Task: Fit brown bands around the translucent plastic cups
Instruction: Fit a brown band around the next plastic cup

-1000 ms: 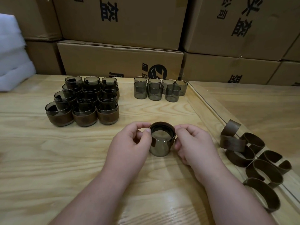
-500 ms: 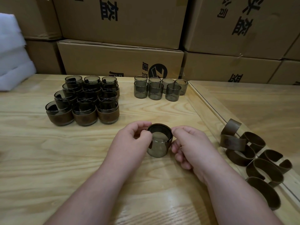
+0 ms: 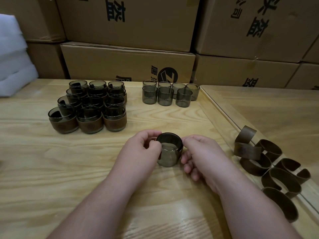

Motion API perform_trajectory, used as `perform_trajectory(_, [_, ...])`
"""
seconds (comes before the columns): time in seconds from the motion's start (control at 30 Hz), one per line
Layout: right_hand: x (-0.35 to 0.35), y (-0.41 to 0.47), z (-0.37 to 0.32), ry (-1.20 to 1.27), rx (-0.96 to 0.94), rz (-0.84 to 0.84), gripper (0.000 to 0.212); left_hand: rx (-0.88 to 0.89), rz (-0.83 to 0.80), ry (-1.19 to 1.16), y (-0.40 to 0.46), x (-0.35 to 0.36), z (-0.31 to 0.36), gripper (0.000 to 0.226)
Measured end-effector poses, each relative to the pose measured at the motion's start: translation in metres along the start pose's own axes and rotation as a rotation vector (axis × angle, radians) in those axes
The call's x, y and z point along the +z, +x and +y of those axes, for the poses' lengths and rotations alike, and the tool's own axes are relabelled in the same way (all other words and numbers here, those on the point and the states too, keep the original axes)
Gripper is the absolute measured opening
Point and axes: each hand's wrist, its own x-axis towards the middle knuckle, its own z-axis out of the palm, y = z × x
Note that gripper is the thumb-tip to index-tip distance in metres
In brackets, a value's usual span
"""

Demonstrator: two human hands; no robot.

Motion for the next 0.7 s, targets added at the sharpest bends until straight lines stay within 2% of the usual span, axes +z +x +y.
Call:
perform_trajectory(0.33, [0.001, 0.001, 0.002, -0.012, 0.002, -0.013, 0.018, 0.003, -0.01, 0.097, 0.0, -0.001, -0.002, 0.029])
perform_trajectory(0.43, [0.001, 0.002, 0.003, -0.007, 0.002, -0.012, 0.02, 0.043, 0.061, 0.128, -0.001, 0.002, -0.005, 0.027])
perform_trajectory(0.53, [0.001, 0.001, 0.002, -0.025, 0.027, 0.0, 0.027, 0.096, 0.132, 0.176, -0.005, 0.003, -0.008, 0.03])
perform_trajectory(0.7, [0.002, -0.006, -0.002, -0.073, 0.01, -0.011, 0.051, 0.165, 0.072, 0.275, -0.008, 0.003, -0.01, 0.05])
